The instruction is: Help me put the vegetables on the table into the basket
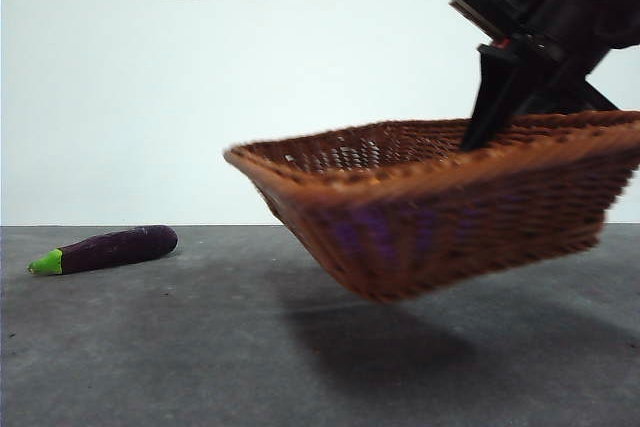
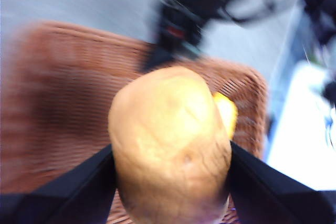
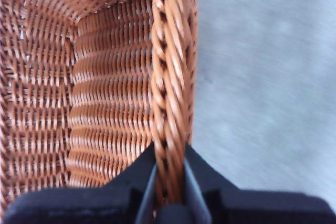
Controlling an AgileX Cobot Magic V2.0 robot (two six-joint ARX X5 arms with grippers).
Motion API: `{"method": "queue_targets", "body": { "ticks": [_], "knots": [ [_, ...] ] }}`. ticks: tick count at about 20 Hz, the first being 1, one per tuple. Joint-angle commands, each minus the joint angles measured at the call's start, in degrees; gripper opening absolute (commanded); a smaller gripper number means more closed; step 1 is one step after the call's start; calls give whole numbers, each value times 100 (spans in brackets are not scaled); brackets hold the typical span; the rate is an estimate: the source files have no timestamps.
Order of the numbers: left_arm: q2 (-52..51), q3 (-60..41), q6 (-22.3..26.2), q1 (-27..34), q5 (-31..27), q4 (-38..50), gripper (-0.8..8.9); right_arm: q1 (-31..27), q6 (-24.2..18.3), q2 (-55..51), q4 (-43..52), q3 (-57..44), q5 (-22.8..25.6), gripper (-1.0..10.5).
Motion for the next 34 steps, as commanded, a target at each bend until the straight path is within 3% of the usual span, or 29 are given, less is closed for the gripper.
{"method": "queue_targets", "body": {
  "ticks": [1,12,13,15,20,24,26,29,32,34],
  "knots": [
    [468,-26,256,-98,-22,-107,-6,-4,245,9,109,-48,-175,-12],
    [1950,-26,402,-188,177,-85,9,-4,136,9,149,-46,-269,-12],
    [1956,-26,404,-188,170,-103,107,-4,129,9,151,-46,-269,-12],
    [1956,-26,356,-186,173,-109,493,-4,122,9,153,-46,-267,-12],
    [1845,-24,251,-122,170,-216,507,-4,105,9,144,-46,-264,-12],
    [1040,-26,243,39,96,-122,507,-4,105,9,131,-46,-264,-12],
    [382,-24,122,380,-369,-17,507,-11,107,9,120,-46,-267,-12],
    [-411,-24,127,1388,-1366,4,507,-11,83,0,118,-46,-426,-12],
    [-448,-24,446,2822,-1121,28,507,-11,46,-63,107,-44,-540,-12],
    [-232,-24,691,3379,-765,103,507,-11,39,-114,96,-42,-660,-12]
  ]
}}
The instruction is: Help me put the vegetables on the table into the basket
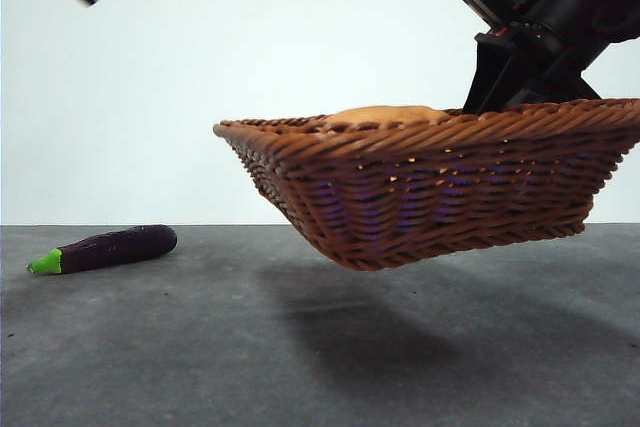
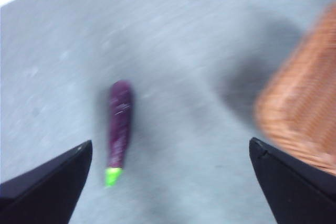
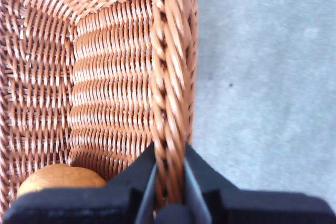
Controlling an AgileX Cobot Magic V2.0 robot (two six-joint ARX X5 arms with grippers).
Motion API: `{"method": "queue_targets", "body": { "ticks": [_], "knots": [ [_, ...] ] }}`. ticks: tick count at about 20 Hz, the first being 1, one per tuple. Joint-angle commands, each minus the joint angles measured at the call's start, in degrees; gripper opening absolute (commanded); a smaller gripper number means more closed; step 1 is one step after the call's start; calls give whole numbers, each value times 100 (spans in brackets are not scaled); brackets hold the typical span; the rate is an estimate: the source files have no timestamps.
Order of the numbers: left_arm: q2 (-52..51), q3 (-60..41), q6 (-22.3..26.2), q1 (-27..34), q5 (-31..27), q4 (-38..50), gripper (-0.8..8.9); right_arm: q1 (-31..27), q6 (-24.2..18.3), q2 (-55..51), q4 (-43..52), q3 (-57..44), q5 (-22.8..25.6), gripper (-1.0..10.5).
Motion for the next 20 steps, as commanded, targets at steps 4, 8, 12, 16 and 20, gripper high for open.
{"method": "queue_targets", "body": {
  "ticks": [4,8,12,16,20],
  "knots": [
    [992,-24,560,752,232,769,507,9,-28,-116,-48,-39,-195,-12],
    [2177,-24,955,815,227,1373,507,9,-138,-116,-197,-39,-256,-12],
    [2994,-9,962,892,232,1794,506,9,-337,-116,-273,-39,-256,-12],
    [3495,15,984,964,229,1818,503,9,-378,-116,-251,-39,-256,-12],
    [3810,20,911,964,229,1803,438,11,-376,-116,-232,-39,-254,-12]
  ]
}}
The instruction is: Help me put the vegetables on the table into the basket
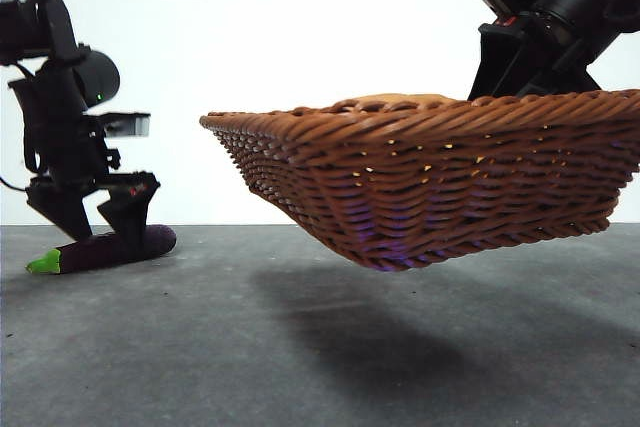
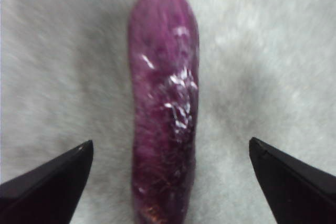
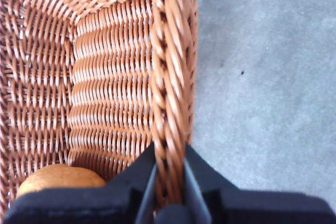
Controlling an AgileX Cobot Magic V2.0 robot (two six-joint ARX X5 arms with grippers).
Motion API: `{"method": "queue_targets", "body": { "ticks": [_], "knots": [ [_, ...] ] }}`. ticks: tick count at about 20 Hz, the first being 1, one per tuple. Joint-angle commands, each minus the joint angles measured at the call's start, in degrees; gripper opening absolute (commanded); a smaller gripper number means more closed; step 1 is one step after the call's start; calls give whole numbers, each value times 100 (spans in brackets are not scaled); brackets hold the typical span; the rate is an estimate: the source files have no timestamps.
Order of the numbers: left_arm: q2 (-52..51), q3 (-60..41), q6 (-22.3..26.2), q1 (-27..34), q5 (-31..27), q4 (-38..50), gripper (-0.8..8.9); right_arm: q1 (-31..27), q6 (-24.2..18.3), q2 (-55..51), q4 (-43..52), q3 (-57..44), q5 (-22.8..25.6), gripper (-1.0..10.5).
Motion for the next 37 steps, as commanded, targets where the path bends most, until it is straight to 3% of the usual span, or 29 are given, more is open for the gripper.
{"method": "queue_targets", "body": {
  "ticks": [1,4,5,10,12,19,21,23,27,32,37],
  "knots": [
    [136,15,-52,11,20,33,338,9,-24,-33,83,-39,-103,-12],
    [144,17,-214,22,22,61,29,9,-24,-33,85,-39,-101,-12],
    [144,17,-219,22,22,50,-10,9,-26,-33,85,-39,-101,-12],
    [2,17,-448,81,66,-109,-8,7,-22,-33,85,-39,-13,-12],
    [-326,17,-476,238,570,-256,-6,7,-15,-33,83,-42,42,-12],
    [-2618,4,-289,595,1526,-1390,-5,9,308,-22,389,-48,363,-12],
    [-3357,-35,-72,404,1845,-1825,-5,74,350,-15,345,-48,348,-12],
    [-4148,-282,-168,-72,1821,-1867,-5,116,367,-15,269,-50,350,-12],
    [-5145,-772,-1423,-1515,1744,-2011,-5,420,667,-11,520,-52,428,-12],
    [-5073,-1117,-3501,-3108,896,-1161,-6,1054,1069,-11,793,-52,907,-12],
    [-4417,-1823,-5307,-3711,420,127,-7,1091,1694,-11,1263,-52,1106,-12]
  ]
}}
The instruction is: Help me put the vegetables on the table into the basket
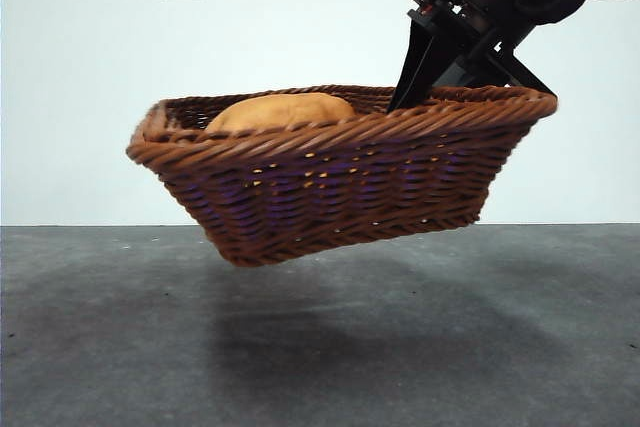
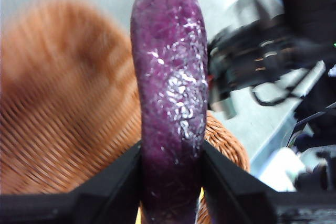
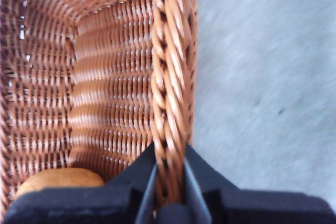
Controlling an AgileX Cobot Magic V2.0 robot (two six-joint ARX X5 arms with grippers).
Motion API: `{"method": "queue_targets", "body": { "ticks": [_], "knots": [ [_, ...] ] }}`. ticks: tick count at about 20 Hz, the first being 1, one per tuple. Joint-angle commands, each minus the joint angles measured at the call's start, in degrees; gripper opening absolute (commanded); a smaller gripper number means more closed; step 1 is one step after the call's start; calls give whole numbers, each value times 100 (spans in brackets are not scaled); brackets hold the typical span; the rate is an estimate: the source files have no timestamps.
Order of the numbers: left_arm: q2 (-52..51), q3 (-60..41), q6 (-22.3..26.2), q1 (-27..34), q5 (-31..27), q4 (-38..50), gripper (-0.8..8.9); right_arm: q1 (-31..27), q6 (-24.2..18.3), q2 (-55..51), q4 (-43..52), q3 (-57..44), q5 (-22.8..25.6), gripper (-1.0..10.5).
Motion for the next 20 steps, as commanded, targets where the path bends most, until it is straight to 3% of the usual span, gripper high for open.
{"method": "queue_targets", "body": {
  "ticks": [1,4,8,12,20],
  "knots": [
    [245,-280,-1272,-4,-74,728,-7,-4,332,-11,81,-50,31,-12],
    [575,-304,-2033,44,-483,953,-7,-4,570,-11,151,-50,319,-12],
    [1060,-304,-3195,146,-308,1043,-7,-2,533,-11,142,-50,334,-12],
    [1274,-302,-3567,146,-269,1471,-7,-2,236,-11,-61,-50,428,-12],
    [1547,-302,-3823,129,-437,1464,-6,229,221,-11,96,-50,422,-12]
  ]
}}
